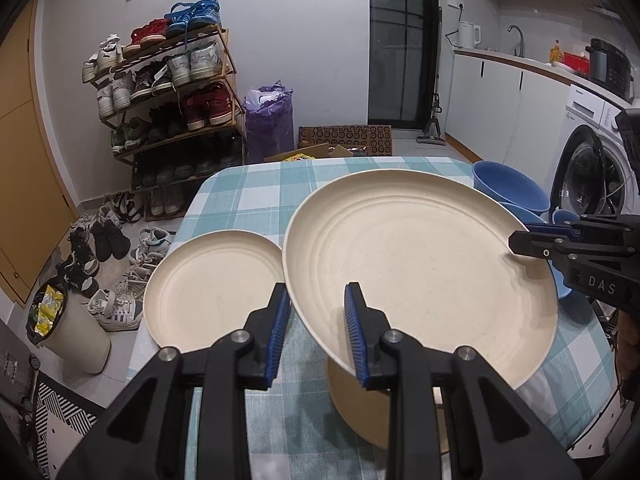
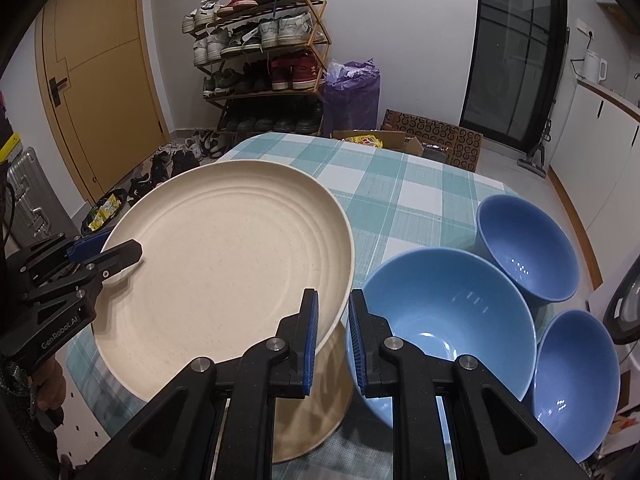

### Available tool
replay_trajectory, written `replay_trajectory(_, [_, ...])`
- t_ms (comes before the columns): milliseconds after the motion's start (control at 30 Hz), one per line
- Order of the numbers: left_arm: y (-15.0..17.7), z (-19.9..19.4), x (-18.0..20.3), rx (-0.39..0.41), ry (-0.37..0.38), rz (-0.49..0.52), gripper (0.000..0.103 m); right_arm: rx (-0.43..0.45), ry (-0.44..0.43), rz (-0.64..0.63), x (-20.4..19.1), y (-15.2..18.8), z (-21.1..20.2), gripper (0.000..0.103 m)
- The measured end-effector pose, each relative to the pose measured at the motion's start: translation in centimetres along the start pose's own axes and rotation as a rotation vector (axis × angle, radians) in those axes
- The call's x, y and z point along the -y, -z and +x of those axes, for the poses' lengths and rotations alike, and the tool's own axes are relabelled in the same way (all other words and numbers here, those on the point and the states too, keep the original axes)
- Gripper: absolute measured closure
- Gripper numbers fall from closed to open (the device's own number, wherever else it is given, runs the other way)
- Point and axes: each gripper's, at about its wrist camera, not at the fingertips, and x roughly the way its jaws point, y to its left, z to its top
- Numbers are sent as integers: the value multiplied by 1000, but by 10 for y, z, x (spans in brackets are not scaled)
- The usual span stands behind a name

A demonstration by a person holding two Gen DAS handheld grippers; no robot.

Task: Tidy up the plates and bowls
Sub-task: 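Lower the large cream plate onto the medium cream plate with both grippers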

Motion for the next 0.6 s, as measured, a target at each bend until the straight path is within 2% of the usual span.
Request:
replay_trajectory(267, [17, 3, 4, -5, -3, 14, 77, 15, 16, -9, -3, 15, 0, 87])
replay_trajectory(600, [35, 12, 5, -12, 17, 16, 77, -14, 5, 17, -3, 45, 10, 87])
